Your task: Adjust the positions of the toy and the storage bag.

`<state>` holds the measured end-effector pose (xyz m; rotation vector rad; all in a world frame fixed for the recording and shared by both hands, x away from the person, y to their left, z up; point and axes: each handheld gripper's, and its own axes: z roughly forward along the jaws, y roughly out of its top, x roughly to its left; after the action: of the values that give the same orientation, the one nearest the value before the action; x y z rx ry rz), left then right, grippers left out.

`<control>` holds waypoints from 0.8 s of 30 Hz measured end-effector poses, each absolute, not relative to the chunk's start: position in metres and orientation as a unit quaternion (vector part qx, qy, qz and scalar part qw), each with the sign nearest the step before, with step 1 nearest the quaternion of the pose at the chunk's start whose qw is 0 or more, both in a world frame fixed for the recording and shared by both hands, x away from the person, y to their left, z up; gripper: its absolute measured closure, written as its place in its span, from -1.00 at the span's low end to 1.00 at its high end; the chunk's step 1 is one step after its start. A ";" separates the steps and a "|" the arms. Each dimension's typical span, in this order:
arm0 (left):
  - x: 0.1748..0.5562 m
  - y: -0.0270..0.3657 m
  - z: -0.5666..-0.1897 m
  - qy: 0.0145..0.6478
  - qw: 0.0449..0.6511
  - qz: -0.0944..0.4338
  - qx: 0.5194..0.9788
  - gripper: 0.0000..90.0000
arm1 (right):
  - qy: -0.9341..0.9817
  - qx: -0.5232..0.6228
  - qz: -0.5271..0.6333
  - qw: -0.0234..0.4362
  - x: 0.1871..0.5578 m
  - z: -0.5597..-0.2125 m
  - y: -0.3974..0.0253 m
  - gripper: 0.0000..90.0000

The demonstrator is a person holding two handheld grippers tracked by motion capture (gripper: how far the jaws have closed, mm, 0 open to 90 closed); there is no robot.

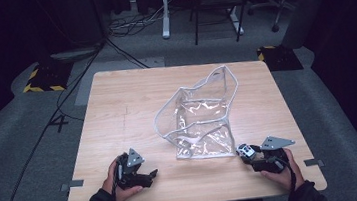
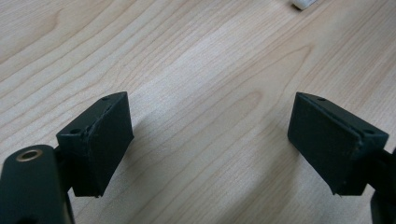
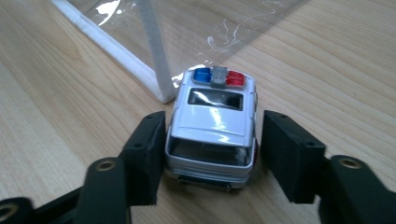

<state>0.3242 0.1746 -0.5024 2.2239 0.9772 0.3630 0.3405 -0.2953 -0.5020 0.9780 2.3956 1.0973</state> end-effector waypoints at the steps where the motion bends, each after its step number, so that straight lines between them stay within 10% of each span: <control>1: 0.324 0.175 -0.502 0.375 0.336 0.139 0.853 -0.68 | 0.843 0.337 0.387 0.163 0.339 -0.502 -0.297 0.04; 24: 0.324 0.174 -0.503 0.379 0.338 0.133 0.851 -0.69 | 0.813 0.404 0.368 0.201 0.351 -0.501 -0.358 0.05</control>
<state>0.3244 0.1736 -0.5026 2.2163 0.9883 0.3460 0.3510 -0.3577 -0.5007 1.1296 2.2714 1.0286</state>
